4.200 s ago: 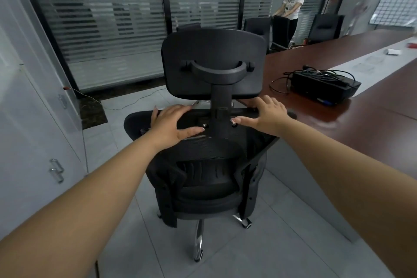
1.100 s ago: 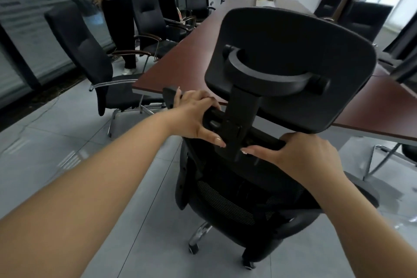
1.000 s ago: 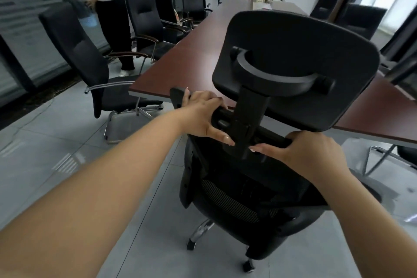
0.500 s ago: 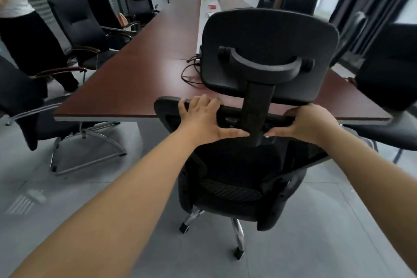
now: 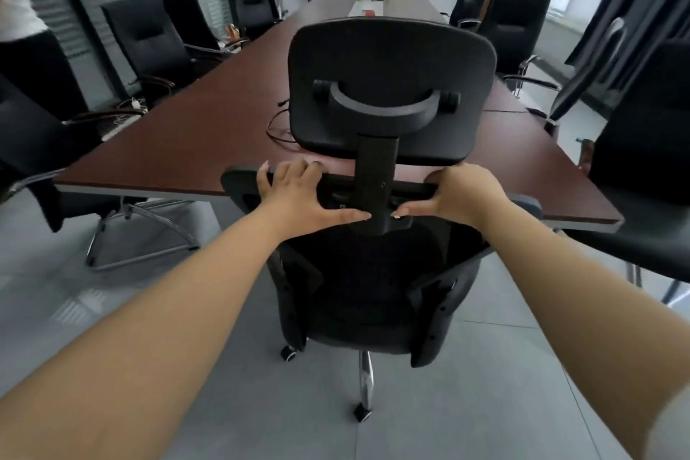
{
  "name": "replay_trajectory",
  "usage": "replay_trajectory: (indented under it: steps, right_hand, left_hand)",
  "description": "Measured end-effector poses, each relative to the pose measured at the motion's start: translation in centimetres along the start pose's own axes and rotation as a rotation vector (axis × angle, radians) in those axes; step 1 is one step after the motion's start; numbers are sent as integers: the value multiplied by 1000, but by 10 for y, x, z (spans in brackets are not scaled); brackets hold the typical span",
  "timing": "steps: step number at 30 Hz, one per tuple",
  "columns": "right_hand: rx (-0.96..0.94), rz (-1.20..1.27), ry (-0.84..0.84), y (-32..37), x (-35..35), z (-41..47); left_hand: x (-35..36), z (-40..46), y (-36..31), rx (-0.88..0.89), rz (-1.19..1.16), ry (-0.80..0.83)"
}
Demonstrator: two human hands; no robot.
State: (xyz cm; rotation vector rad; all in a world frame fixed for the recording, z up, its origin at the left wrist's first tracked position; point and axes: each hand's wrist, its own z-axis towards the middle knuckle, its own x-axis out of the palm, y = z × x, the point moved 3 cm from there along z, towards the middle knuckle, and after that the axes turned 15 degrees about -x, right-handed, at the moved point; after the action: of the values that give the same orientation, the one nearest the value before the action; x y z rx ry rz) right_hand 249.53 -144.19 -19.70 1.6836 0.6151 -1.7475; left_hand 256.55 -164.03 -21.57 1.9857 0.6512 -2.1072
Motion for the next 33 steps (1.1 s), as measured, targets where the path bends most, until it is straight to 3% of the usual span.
replay_trajectory:
  steps: [12,16,27,33]
  right_hand:
    - [-81,-28,-33,-40,-3,11]
    - [-58,-81,-44,-52,-3,13]
    - [46,-76,122,-85,-6,-18]
    - [-36,-87,112,-58,-1,-23]
  left_hand:
    - [4,29,-31,-4,99,30]
    - [3,35,-42,50,134,-34]
    - [16,-4,-84,75,200,-115]
    - [10,-36,-60,-12,159,-127]
